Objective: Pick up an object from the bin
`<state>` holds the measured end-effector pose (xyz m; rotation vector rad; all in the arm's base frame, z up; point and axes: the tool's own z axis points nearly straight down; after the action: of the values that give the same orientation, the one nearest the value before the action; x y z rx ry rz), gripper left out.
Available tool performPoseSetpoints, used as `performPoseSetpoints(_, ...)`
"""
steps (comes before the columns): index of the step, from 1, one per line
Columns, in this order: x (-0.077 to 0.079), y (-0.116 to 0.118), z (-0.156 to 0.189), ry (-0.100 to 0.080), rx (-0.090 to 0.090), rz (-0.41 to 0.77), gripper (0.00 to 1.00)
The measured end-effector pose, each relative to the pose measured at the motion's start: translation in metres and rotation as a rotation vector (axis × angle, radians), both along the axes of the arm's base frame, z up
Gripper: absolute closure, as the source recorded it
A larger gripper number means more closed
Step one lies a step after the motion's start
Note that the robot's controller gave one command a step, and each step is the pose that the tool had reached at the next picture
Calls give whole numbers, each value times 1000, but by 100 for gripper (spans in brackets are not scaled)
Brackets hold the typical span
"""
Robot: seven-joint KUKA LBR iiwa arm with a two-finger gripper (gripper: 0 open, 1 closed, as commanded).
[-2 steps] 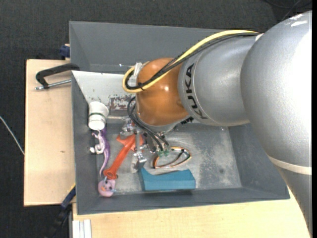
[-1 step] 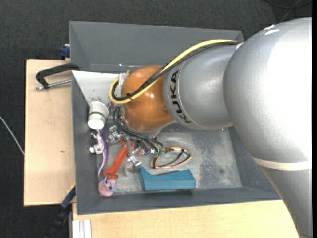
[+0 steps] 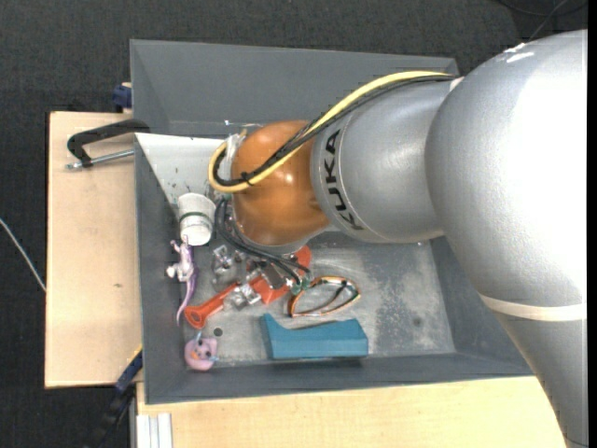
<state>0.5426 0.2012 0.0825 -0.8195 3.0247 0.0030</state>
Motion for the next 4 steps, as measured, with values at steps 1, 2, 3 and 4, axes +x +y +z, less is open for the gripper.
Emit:
performPoseSetpoints(1,0,0,0,0,0,0,100)
performPoseSetpoints(2,-1,0,2,2,-1,0,100)
performPoseSetpoints(3,-3,0,16,11,-3,0,100)
performPoseSetpoints(4,-2,0,37,5,-2,0,100)
